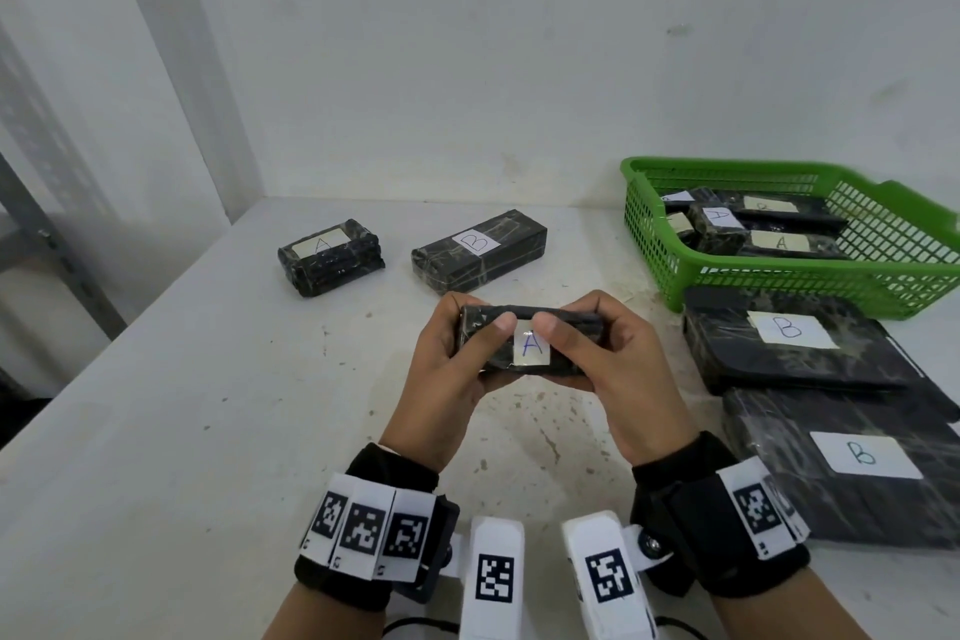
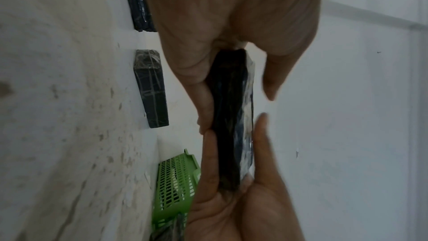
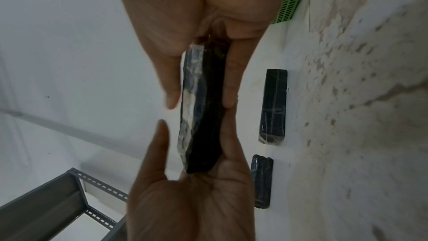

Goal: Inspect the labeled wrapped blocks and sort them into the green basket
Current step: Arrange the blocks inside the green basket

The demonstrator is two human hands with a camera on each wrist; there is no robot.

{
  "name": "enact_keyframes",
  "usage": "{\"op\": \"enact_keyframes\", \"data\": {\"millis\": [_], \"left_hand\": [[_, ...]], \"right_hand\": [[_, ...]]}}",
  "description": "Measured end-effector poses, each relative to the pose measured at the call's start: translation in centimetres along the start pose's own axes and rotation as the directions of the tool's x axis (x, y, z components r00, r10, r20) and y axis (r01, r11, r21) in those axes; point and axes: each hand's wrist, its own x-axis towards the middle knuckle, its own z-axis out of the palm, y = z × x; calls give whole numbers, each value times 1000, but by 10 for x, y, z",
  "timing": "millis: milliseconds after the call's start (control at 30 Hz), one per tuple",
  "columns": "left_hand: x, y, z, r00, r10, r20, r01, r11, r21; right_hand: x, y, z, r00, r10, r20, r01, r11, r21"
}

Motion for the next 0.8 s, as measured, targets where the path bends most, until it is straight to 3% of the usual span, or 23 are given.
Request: {"op": "enact_keyframes", "data": {"millis": [200, 333, 467, 567, 800], "left_hand": [[0, -2, 3, 1000, 0, -27, 1, 999, 46], [0, -2, 5, 998, 7, -57, -7, 1000, 6], [0, 4, 0, 999, -8, 45, 15, 987, -160], [1, 2, -2, 998, -12, 69, 23, 987, -158], [3, 3, -5, 998, -10, 56, 22, 975, -219]], "right_hand": [[2, 3, -2, 998, -8, -60, 7, 1000, -25], [4, 0, -7, 996, 71, 51, -73, 997, 38], [4, 0, -8, 998, 40, 46, -42, 997, 58], [6, 1, -10, 998, 44, 37, -47, 997, 68], [8, -1, -14, 979, 107, 176, -135, 979, 153]]}}
